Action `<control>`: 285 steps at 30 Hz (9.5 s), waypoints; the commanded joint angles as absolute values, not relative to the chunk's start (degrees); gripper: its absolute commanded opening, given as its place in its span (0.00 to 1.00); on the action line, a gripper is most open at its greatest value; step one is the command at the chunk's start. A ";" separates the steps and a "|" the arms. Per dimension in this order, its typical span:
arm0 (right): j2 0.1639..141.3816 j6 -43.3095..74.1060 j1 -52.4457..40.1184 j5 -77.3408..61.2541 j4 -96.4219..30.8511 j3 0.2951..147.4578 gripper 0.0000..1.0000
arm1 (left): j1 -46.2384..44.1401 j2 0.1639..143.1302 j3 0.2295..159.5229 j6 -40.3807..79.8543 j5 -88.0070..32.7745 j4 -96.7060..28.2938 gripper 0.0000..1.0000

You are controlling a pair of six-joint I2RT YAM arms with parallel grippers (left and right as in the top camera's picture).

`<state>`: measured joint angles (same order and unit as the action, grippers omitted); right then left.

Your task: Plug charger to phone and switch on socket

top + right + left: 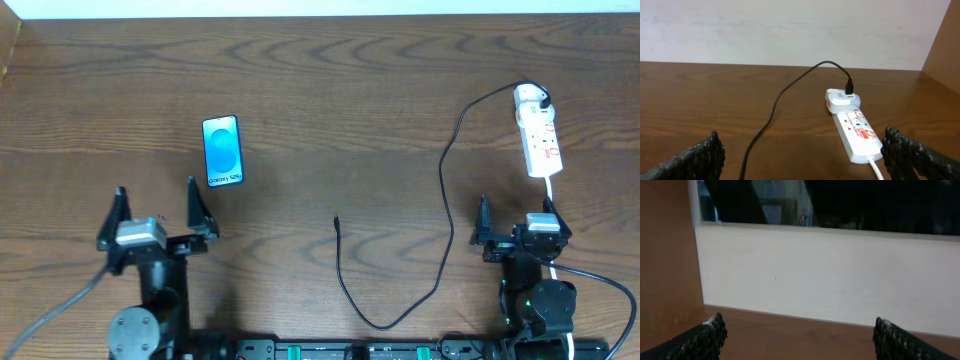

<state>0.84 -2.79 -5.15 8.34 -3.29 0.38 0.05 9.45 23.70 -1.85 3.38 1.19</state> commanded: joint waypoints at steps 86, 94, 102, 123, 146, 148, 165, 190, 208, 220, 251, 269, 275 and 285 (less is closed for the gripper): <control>0.32 -3.49 -4.80 8.03 -3.57 0.32 0.99 | 2.46 115.85 92.86 0.89 -1.06 -53.95 0.98; 0.32 -3.49 -4.82 8.03 -3.57 0.32 0.99 | 2.44 115.85 88.23 2.87 -1.10 -48.69 0.97; 0.32 -3.49 -4.82 8.03 -3.57 0.32 0.99 | 2.46 115.85 85.60 2.85 -1.08 -46.30 0.97; 0.32 -3.49 -4.80 8.03 -3.57 0.32 0.99 | 2.33 121.01 87.74 5.87 -1.08 -48.51 0.98; 0.32 -3.49 -4.82 8.03 -3.57 0.32 0.99 | 3.53 127.17 97.73 4.54 -3.38 -55.70 0.98; 0.32 -3.49 -4.82 8.03 -3.57 0.32 0.99 | 3.46 127.66 97.73 4.58 -2.94 -55.64 0.98; 0.32 -3.49 -4.82 8.03 -3.57 0.32 0.99 | 3.29 128.51 97.73 3.84 -2.13 -54.92 0.98; 0.32 -3.49 -4.82 8.03 -3.57 0.32 0.99 | 2.74 128.51 95.46 3.07 -3.66 -52.62 0.98; 0.32 -3.49 -4.82 8.03 -3.57 0.32 0.99 | 2.66 128.51 94.21 3.05 -4.10 -52.07 0.98; 0.32 -3.49 -4.82 8.03 -3.57 0.32 0.99 | 2.66 128.51 94.21 3.03 -4.10 -51.96 0.98; 0.32 -3.49 -4.82 8.03 -3.57 0.32 0.99 | 2.66 128.51 94.17 3.05 -4.10 -51.90 0.91; 0.32 -3.49 -4.82 8.03 -3.57 0.32 0.99 | 2.66 128.51 94.17 3.05 -4.10 -51.94 0.86; 0.32 -3.49 -4.82 8.03 -3.57 0.32 0.99 | 2.66 128.51 94.17 3.05 -4.10 -51.96 0.86; 0.32 -3.49 -4.82 8.03 -3.57 0.32 0.99 | 2.66 128.51 94.17 3.05 -4.10 -51.96 0.84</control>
<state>0.71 -2.81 -5.15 8.14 -3.29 0.38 2.79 127.46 95.55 3.99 -4.12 -51.94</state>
